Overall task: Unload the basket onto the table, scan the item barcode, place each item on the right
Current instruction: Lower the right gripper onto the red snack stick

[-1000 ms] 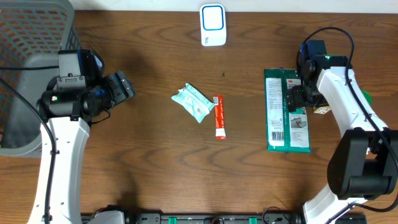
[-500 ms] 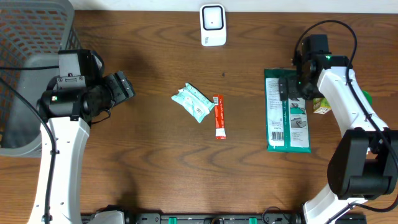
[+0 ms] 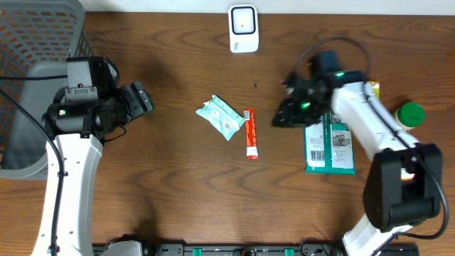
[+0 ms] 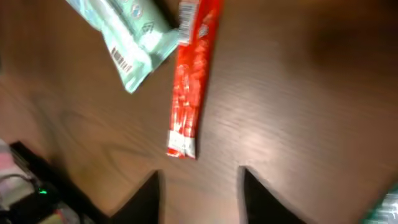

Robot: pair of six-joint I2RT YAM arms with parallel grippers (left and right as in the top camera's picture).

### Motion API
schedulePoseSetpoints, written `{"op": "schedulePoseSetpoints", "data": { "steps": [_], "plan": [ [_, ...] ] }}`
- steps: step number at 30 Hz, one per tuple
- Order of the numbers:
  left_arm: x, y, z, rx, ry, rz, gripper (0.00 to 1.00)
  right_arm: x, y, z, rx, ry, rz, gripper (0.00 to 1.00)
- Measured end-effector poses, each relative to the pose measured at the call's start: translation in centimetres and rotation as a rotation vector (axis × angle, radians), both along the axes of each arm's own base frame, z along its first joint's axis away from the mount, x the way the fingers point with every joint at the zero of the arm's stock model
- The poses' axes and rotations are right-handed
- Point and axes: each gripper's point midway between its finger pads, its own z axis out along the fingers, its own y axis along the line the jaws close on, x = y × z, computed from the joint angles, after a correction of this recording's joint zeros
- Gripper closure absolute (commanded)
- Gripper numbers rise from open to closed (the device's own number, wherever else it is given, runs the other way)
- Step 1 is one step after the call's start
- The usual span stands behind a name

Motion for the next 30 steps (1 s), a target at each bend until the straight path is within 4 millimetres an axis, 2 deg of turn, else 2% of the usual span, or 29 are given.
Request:
{"op": "schedulePoseSetpoints", "data": {
  "steps": [2, 8, 13, 18, 22, 27, 28, 30],
  "plan": [
    [0.0, 0.0, 0.0, 0.000, 0.000, 0.000, 0.15, -0.5, 1.5, -1.0, -0.059, -0.014, 0.006, 0.52],
    [0.0, 0.0, 0.0, 0.000, 0.000, -0.001, 0.15, -0.2, 3.6, -2.8, -0.210, -0.106, -0.033, 0.55],
    [0.0, 0.0, 0.0, 0.000, 0.000, 0.000, 0.15, -0.4, 4.1, -4.0, -0.315, -0.164, -0.089, 0.60],
    [0.0, 0.0, 0.0, 0.000, 0.000, 0.000, 0.15, -0.9, 4.9, -5.0, -0.335, -0.196, -0.101, 0.63],
    [0.0, 0.0, 0.0, 0.000, 0.000, 0.000, 0.15, -0.8, 5.1, -5.9, -0.323, -0.222, -0.130, 0.69],
    [0.0, 0.0, 0.0, 0.000, 0.000, 0.000, 0.15, -1.0, 4.8, -7.8, -0.300, -0.245, -0.169, 0.69],
    [0.0, 0.0, 0.0, 0.000, 0.000, -0.001, 0.15, -1.0, 4.9, -7.7, -0.293, -0.254, -0.177, 0.69],
    [0.0, 0.0, 0.0, 0.000, 0.000, 0.000, 0.15, -0.9, 4.9, -7.7, -0.288, -0.258, -0.189, 0.64]
  ]
}}
